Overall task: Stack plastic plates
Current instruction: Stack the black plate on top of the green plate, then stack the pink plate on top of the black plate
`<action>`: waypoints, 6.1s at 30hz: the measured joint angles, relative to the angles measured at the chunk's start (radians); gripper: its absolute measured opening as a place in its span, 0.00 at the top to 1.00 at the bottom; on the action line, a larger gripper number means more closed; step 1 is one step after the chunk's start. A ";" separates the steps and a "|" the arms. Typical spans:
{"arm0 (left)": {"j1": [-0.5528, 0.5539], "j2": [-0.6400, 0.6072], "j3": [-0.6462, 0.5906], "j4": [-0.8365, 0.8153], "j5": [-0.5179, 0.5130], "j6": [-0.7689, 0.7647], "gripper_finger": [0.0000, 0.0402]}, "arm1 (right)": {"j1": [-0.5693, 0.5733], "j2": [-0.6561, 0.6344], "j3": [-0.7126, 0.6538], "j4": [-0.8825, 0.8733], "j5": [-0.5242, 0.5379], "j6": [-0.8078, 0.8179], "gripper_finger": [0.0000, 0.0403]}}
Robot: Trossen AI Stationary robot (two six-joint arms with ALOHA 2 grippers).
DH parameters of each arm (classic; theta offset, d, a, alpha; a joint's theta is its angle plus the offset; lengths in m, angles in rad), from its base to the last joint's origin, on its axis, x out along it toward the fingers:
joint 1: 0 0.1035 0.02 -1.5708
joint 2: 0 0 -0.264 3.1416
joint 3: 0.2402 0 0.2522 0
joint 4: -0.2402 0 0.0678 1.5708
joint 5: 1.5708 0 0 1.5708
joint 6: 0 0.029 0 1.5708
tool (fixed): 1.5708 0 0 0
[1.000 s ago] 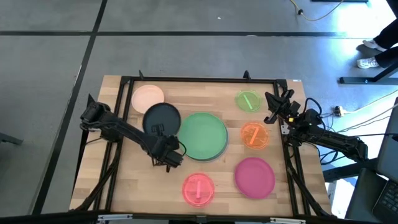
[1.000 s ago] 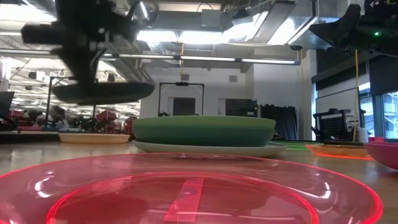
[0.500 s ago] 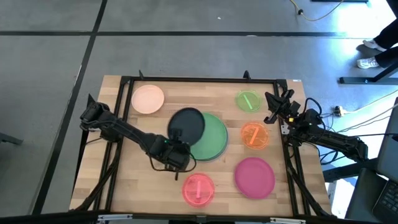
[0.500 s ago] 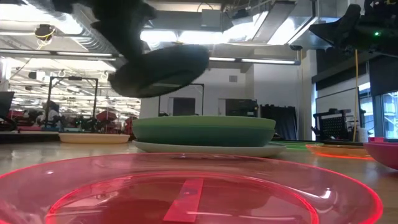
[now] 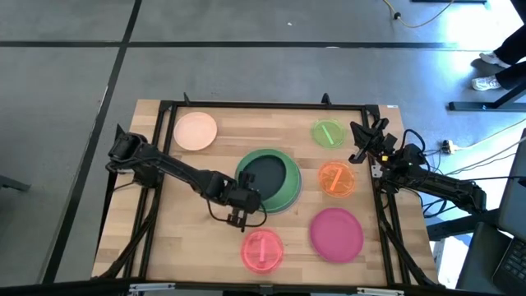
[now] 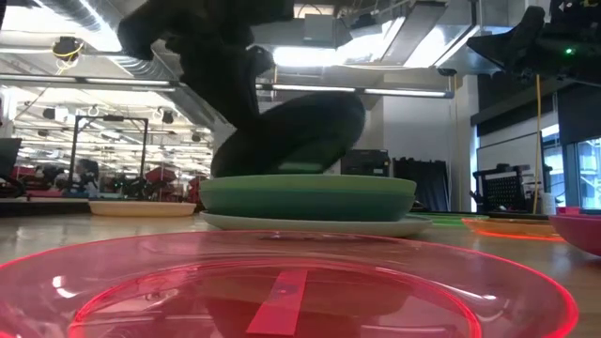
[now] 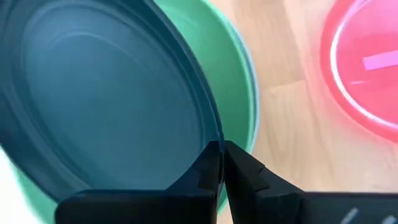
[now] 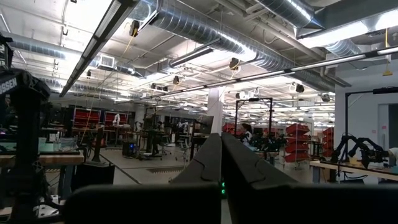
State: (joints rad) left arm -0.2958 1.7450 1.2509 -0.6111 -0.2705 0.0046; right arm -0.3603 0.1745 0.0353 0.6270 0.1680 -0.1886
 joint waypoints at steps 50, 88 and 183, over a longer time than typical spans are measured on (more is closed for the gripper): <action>0.004 -0.195 -0.035 -0.026 0.045 -0.128 0.75 | 0.000 0.000 0.000 -0.002 0.005 -0.002 0.99; 0.008 -0.687 -0.944 1.092 -0.089 -0.150 0.75 | 0.139 0.504 0.317 -0.290 -0.178 0.052 0.99; -0.021 -0.621 -0.950 1.169 -0.185 -0.234 0.75 | 0.831 0.990 0.474 -1.087 -0.212 0.811 0.99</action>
State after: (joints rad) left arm -0.3172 1.1240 0.3004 0.5583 -0.4557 -0.2295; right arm 0.4709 1.1645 0.5089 -0.4602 -0.0435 0.6222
